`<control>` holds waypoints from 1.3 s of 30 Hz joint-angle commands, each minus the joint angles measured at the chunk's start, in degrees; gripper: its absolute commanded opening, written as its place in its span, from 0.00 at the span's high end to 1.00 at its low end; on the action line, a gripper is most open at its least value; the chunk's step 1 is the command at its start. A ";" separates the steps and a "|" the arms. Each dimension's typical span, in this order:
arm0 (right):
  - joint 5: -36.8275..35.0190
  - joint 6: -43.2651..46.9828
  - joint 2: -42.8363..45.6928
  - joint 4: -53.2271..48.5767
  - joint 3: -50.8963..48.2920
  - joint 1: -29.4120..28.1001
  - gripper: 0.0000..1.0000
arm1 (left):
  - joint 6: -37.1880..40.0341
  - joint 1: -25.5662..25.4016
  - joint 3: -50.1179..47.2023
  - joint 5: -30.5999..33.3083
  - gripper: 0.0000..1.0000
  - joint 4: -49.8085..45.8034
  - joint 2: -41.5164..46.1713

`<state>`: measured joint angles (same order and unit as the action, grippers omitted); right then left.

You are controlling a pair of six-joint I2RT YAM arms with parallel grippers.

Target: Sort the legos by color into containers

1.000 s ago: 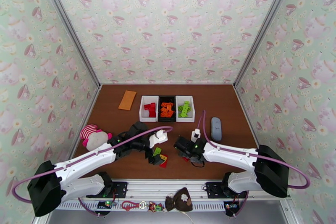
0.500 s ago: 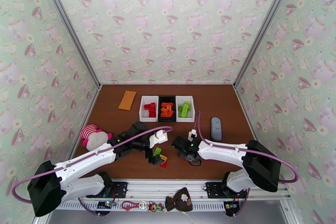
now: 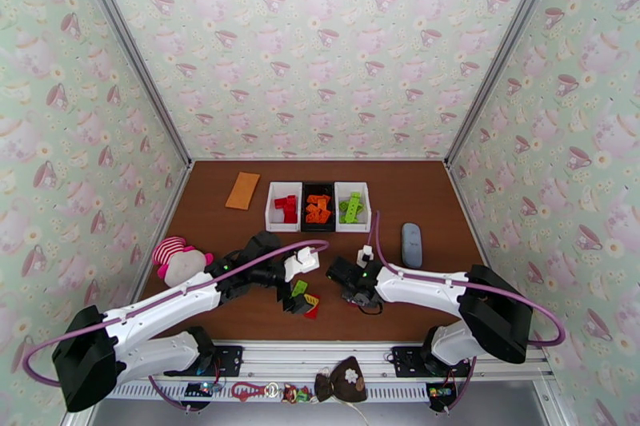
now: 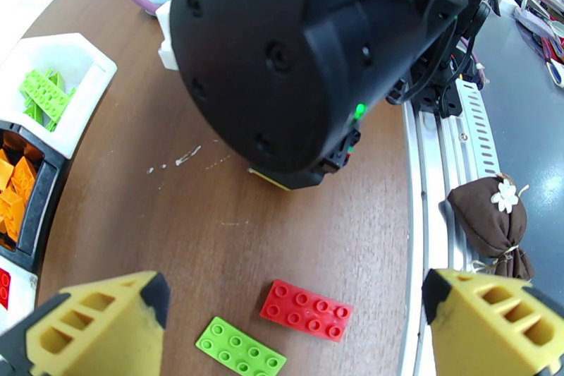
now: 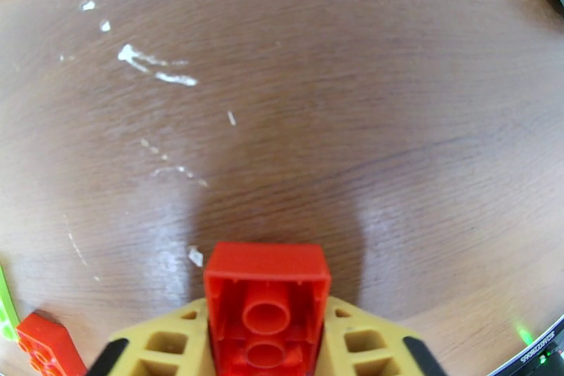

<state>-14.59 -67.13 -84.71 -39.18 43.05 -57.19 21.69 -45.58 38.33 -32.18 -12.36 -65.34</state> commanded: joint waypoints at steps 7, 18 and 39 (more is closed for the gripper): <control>-4.30 5.39 3.08 0.82 4.81 0.97 0.71 | -0.12 0.76 -0.49 3.21 0.00 -1.13 3.99; -4.04 30.63 0.86 12.71 15.69 7.46 0.70 | -5.78 1.43 -2.44 14.74 0.00 -4.70 13.02; 10.03 50.90 -28.17 28.07 47.58 13.32 0.69 | -18.59 4.74 -7.73 35.24 0.00 -9.72 29.13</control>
<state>-6.13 -19.14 -110.15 -13.17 86.26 -44.40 5.37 -41.28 31.22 -0.08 -20.60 -37.12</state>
